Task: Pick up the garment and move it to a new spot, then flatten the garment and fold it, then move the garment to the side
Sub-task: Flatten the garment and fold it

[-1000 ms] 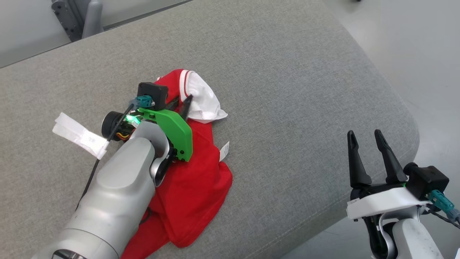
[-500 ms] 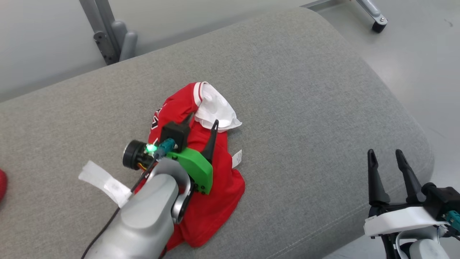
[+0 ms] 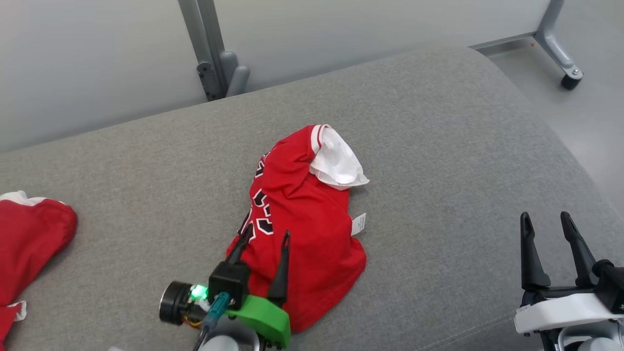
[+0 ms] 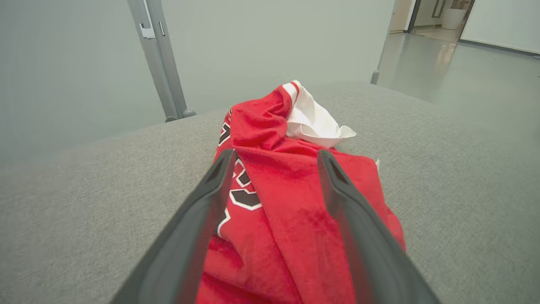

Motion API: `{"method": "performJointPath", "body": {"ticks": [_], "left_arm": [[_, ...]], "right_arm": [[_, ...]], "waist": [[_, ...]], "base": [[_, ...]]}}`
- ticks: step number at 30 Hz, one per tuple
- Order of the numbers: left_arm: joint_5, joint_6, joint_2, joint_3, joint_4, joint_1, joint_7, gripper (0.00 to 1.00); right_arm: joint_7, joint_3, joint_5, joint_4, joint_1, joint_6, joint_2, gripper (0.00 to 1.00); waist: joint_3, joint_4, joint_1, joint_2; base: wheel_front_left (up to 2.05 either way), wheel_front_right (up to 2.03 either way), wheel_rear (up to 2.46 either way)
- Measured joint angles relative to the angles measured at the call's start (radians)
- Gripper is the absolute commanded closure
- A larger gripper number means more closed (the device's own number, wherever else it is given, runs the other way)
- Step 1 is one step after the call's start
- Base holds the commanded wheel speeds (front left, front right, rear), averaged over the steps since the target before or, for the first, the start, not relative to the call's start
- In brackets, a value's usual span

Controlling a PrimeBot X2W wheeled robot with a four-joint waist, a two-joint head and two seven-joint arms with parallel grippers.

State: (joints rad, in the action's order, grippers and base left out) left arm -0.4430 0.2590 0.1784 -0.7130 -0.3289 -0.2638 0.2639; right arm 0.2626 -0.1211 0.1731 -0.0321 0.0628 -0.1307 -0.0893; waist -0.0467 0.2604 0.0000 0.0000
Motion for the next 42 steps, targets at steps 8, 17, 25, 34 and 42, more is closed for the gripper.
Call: {"method": "performJointPath", "body": {"ticks": [8, 17, 25, 34, 42], "left_arm": [[0.027, 0.021, 0.003, 0.126, 0.103, 0.159, 0.0, 0.0], [0.09, -0.006, -0.026, 0.246, 0.165, 0.268, 0.0, 0.0], [0.143, -0.137, -0.066, 0.16, 0.091, 0.256, 0.0, 0.0], [0.174, -0.252, -0.114, -0.004, -0.051, 0.097, -0.041, 0.0], [0.135, -0.266, -0.13, -0.165, -0.173, -0.082, -0.087, 0.0]], "right_arm": [[0.0, 0.001, -0.009, -0.004, 0.019, 0.0, -0.011, 0.0], [0.0, 0.01, -0.016, -0.008, 0.038, 0.0, -0.016, 0.0], [0.0, 0.031, -0.016, -0.014, 0.038, 0.0, -0.02, 0.0], [0.0, 0.055, -0.008, -0.012, 0.013, 0.0, -0.02, 0.0], [0.0, 0.061, 0.002, -0.012, -0.032, 0.0, -0.007, 0.0]], "waist": [[0.025, -0.048, 0.0, 0.0], [0.04, -0.098, 0.0, 0.0], [0.04, -0.116, 0.0, 0.0], [0.002, -0.079, 0.0, 0.0], [-0.068, -0.016, 0.0, 0.0]], "base": [[0.0, 0.0, 0.0], [0.0, 0.0, 0.0], [0.0, 0.0, 0.0], [0.0, 0.0, 0.0], [0.0, 0.0, 0.0]]}}
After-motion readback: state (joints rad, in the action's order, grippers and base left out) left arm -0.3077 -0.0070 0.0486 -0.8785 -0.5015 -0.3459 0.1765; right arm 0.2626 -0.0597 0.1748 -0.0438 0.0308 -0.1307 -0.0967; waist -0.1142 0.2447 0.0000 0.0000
